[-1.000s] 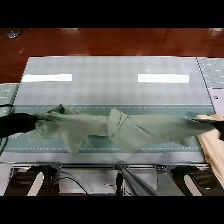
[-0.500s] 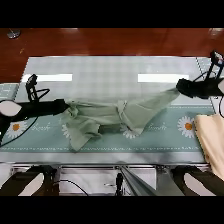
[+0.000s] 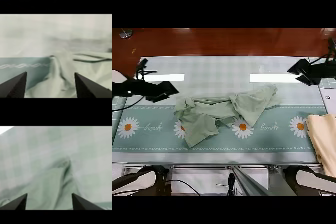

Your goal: Fold the shirts.

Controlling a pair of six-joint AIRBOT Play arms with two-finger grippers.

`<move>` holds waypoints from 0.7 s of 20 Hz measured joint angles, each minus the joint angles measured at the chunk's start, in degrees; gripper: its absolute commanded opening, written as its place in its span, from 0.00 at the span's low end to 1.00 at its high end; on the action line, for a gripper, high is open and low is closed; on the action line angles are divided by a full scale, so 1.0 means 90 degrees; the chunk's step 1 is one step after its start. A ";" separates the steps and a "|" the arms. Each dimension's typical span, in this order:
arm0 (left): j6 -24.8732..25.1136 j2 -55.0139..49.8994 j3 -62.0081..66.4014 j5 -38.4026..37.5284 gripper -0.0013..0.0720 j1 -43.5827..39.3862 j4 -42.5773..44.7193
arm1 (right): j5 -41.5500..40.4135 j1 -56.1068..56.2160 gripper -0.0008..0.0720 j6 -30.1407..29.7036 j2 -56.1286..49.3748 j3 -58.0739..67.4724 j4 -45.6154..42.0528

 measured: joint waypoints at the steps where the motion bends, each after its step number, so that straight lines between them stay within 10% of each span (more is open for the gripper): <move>1: 0.0024 0.0032 -0.0061 -0.0170 0.98 0.0240 0.0078 | 0.0296 -0.0238 0.88 -0.0092 0.0102 -0.0124 -0.0211; 14: 0.3179 0.0041 -0.2727 -0.0117 0.97 0.0520 -0.3162 | -0.0029 -0.1137 0.88 -0.1571 0.1292 -0.4274 0.1423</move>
